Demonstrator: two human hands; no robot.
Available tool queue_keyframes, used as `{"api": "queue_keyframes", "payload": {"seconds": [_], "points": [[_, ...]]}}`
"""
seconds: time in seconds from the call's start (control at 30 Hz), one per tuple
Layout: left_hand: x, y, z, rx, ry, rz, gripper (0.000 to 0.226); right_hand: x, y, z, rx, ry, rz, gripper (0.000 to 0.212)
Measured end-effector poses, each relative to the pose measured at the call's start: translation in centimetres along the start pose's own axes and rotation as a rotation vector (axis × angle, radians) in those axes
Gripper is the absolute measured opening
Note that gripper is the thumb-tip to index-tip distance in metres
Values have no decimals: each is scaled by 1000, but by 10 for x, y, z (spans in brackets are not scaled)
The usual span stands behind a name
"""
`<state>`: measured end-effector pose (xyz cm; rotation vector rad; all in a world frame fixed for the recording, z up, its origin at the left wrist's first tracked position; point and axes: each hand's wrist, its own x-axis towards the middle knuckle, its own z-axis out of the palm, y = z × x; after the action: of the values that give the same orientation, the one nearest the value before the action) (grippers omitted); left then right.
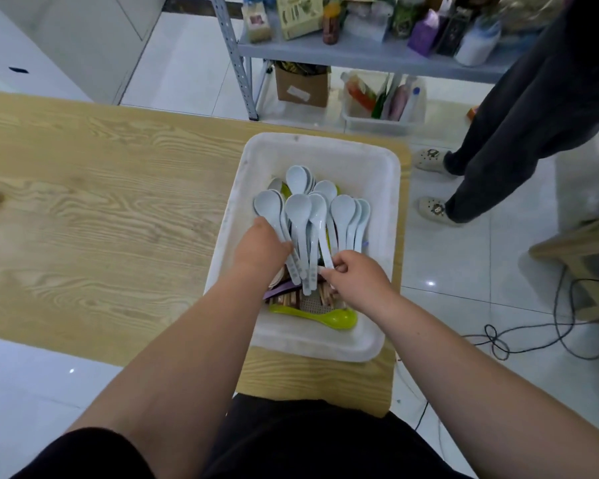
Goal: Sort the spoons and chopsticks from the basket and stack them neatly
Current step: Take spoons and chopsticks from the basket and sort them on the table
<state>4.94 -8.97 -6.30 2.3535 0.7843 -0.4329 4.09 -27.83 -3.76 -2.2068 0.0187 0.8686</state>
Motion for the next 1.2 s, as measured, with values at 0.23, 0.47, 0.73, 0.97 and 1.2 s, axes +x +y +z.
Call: {"api": "queue_keyframes", "payload": {"seconds": [0.23, 0.47, 0.73, 0.97, 1.2], "points": [[-21, -7, -13, -257, -20, -77, 16, -10, 7, 3, 157, 46, -44, 14], [-67, -18, -28, -1036, -285, -167, 14, -18, -10, 37, 291, -42, -184, 8], [-53, -54, -51, -876, -185, -142, 21, -14, -34, 62, 89, 12, -188, 17], [-47, -73, -79, -841, -297, -64, 27, 25, -19, 56, -326, 295, -9, 28], [-44, -93, -88, -773, -400, -3, 22, 52, -54, 67, -495, 332, 107, 21]]}}
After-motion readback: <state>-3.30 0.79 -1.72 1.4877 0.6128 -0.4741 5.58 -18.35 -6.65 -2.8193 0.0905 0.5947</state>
